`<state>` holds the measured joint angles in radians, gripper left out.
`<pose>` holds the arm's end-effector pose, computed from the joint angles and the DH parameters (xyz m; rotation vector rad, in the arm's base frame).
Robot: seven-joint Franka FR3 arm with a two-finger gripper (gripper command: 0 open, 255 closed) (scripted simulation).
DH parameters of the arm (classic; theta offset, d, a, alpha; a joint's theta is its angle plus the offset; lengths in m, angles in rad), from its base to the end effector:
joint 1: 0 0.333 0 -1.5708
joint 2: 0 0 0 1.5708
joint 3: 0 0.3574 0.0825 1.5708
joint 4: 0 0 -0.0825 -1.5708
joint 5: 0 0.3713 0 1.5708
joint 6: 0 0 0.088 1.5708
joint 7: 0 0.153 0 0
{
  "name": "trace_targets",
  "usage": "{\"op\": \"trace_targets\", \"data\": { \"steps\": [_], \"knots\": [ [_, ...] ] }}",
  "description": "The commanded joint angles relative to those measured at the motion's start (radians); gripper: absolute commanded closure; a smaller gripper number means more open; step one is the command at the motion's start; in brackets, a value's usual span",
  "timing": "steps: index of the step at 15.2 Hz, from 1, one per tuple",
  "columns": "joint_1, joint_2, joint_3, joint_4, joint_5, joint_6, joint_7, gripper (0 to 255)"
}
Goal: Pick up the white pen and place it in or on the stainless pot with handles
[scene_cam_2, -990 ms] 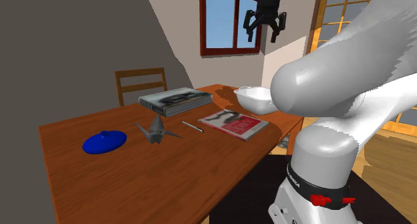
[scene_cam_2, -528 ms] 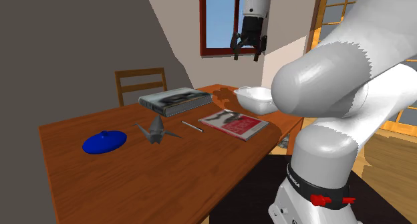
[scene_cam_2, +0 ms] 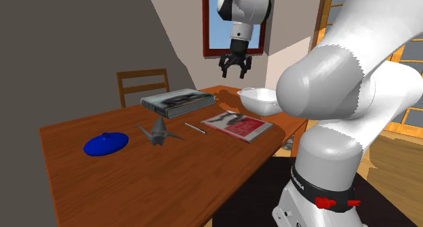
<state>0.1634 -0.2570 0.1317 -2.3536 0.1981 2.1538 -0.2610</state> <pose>0.4248 0.1471 0.4367 -2.9296 -0.6676 -0.0821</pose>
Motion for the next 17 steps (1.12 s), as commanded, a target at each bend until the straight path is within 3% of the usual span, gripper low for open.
{"op": "trace_targets", "data": {
  "steps": [1,17],
  "knots": [
    [0.016,0.066,0.010,0.013,0.015,0.043,-0.026,0],
    [0.123,0.605,0.111,0.272,0.059,0.246,-0.191,0]
  ]
}}
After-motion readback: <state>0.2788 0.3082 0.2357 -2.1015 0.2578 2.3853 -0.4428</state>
